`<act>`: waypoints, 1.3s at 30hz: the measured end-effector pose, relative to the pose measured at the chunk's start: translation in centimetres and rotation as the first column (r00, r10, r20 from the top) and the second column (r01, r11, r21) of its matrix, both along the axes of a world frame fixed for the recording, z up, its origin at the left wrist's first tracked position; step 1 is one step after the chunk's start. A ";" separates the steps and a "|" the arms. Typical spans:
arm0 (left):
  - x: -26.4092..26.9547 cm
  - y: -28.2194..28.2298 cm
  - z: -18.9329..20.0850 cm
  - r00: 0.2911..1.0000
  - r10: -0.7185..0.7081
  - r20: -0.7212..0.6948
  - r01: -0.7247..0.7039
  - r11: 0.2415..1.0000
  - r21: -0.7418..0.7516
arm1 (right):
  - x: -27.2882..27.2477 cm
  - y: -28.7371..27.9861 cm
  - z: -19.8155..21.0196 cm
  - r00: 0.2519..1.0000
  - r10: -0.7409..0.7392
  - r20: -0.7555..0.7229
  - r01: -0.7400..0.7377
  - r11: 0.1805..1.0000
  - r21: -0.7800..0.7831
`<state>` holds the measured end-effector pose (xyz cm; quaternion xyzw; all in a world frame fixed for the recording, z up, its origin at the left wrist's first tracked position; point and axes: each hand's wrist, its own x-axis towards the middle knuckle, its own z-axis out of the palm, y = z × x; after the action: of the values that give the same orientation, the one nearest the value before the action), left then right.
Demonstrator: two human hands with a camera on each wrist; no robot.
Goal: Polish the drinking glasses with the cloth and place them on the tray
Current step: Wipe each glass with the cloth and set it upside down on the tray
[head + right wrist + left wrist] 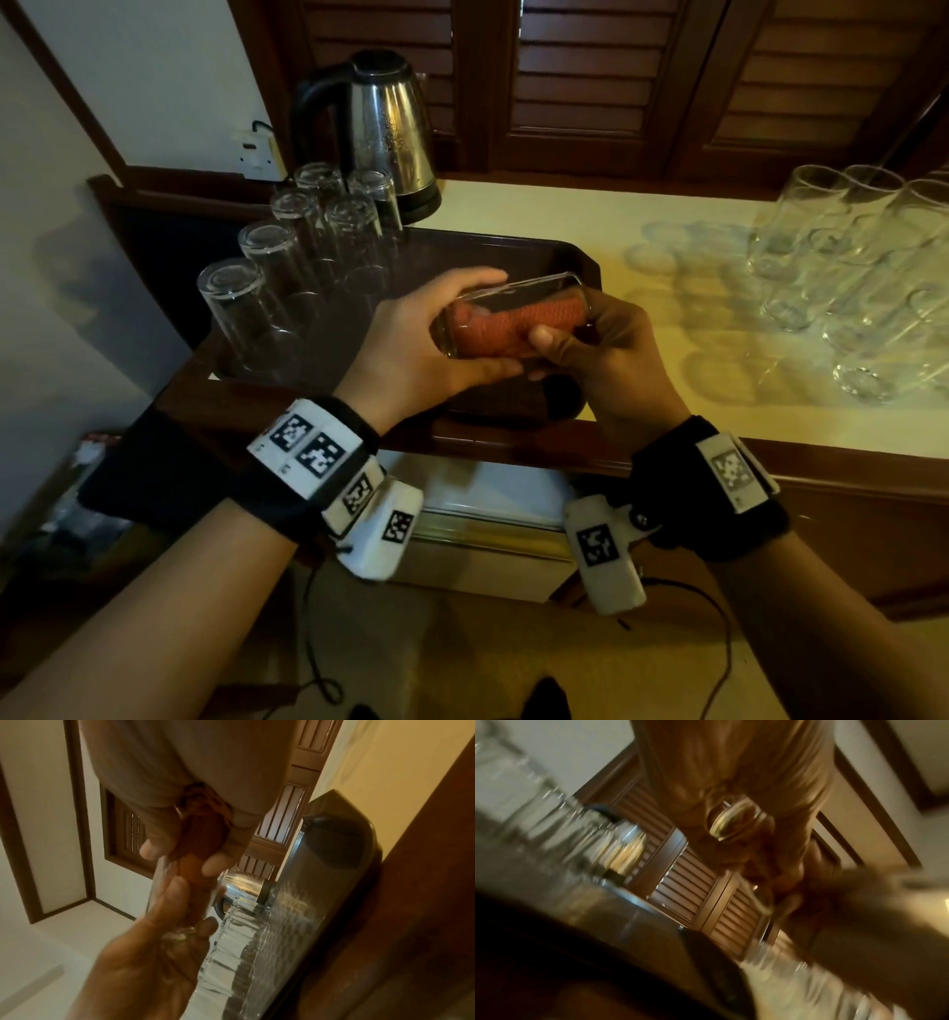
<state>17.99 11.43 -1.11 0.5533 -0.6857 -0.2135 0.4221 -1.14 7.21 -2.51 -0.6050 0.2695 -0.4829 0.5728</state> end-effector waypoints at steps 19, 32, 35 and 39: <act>-1.5 1.9 -0.6 0.653 0.080 -0.753 0.179 0.950 0.256 | -0.5 0.3 0.7 0.995 0.087 -0.051 -0.094 0.984 -0.152; -1.1 2.6 -0.9 0.718 0.153 -0.679 0.055 0.960 0.274 | -0.2 0.4 0.5 0.993 0.074 -0.089 -0.086 0.987 -0.134; -0.2 2.7 -0.4 0.945 0.102 -0.310 -0.106 0.994 0.003 | 0.5 0.4 0.2 0.990 0.078 -0.119 -0.084 0.996 -0.040; 0.4 2.7 -0.8 0.975 0.090 -0.204 -0.090 0.996 0.010 | 0.9 0.8 -0.1 0.997 0.062 -0.041 -0.061 0.998 0.011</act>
<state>18.37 14.12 -1.92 0.5592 -0.6128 -0.2501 0.4992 -0.25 7.98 -2.64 -0.6199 0.2649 -0.4511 0.5848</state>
